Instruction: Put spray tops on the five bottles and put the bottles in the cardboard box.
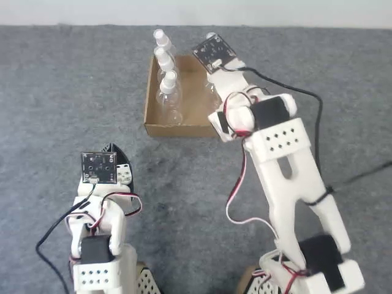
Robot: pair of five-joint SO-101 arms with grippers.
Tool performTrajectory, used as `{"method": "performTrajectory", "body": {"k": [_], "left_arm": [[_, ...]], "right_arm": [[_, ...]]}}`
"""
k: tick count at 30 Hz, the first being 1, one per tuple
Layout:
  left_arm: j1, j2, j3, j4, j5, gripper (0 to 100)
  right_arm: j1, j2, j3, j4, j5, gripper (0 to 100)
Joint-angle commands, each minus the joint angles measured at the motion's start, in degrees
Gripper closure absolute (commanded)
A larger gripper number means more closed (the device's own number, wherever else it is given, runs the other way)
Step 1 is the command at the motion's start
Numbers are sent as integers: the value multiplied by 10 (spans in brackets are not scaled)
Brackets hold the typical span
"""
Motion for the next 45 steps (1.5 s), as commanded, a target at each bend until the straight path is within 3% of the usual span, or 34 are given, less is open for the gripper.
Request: {"method": "performTrajectory", "body": {"k": [1, 7, 19, 34, 45], "left_arm": [[3, -11, -7, -18, -6, 987], [4, -11, -7, -18, -6, 987], [4, -11, -4, -18, -4, 987], [4, -11, 0, -18, -4, 987], [4, -11, 1, -18, -5, 987]], "right_arm": [[8, -56, -27, 53, -27, 983], [44, -87, -27, 134, -130, 980], [87, -175, -27, 238, -134, 981], [109, -378, 162, 232, -135, 978], [109, -597, 389, 130, -135, 977]]}}
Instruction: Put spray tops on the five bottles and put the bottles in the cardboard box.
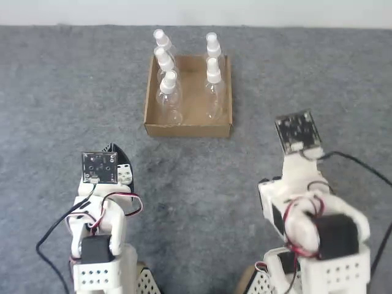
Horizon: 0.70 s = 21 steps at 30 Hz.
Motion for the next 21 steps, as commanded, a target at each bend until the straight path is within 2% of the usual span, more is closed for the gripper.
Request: {"method": "performTrajectory", "body": {"k": [1, 16, 21], "left_arm": [[2, -11, 1, -18, -5, 987], [2, -11, 1, -18, -5, 987], [18, -11, 5, -18, -6, 987]], "right_arm": [[7, -67, 52, -38, -7, 977], [10, -292, 265, -125, -7, 976], [65, -349, 284, -148, -5, 976]]}}
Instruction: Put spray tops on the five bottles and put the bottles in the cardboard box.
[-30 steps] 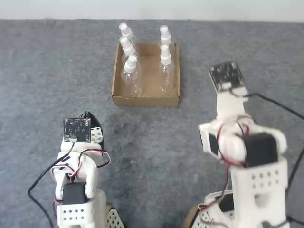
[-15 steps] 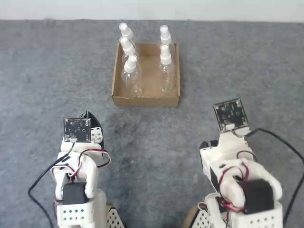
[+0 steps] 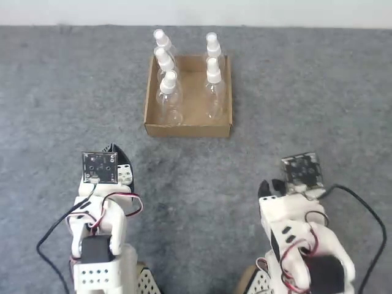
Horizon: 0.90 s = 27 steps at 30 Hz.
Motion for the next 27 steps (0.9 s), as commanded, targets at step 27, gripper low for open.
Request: {"method": "performTrajectory", "body": {"k": [27], "left_arm": [[31, -10, 12, -33, -6, 987]], "right_arm": [[107, -48, 232, -116, -8, 977]]}}
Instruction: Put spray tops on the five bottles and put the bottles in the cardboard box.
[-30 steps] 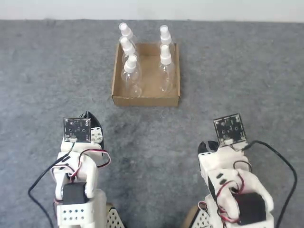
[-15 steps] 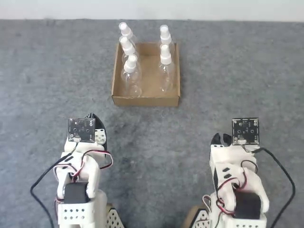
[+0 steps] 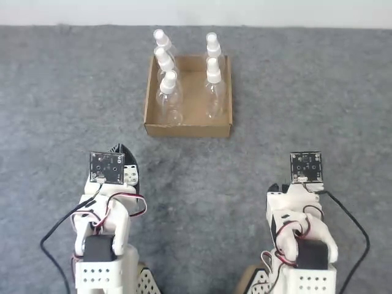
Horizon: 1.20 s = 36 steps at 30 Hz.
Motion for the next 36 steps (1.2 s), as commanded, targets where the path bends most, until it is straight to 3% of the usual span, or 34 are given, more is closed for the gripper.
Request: {"method": "performTrajectory", "body": {"k": [1, 19, 26, 36], "left_arm": [[1, -10, -3, -18, -6, 987], [0, -9, -3, -12, -5, 987], [-4, -9, -3, 115, -5, 987], [-4, -9, -3, 251, -4, 987]], "right_arm": [[5, -9, 4, -13, -7, 977], [9, -8, 94, -54, -3, 981], [6, -8, 94, 25, -5, 980], [9, -8, 94, 31, -3, 981]]}}
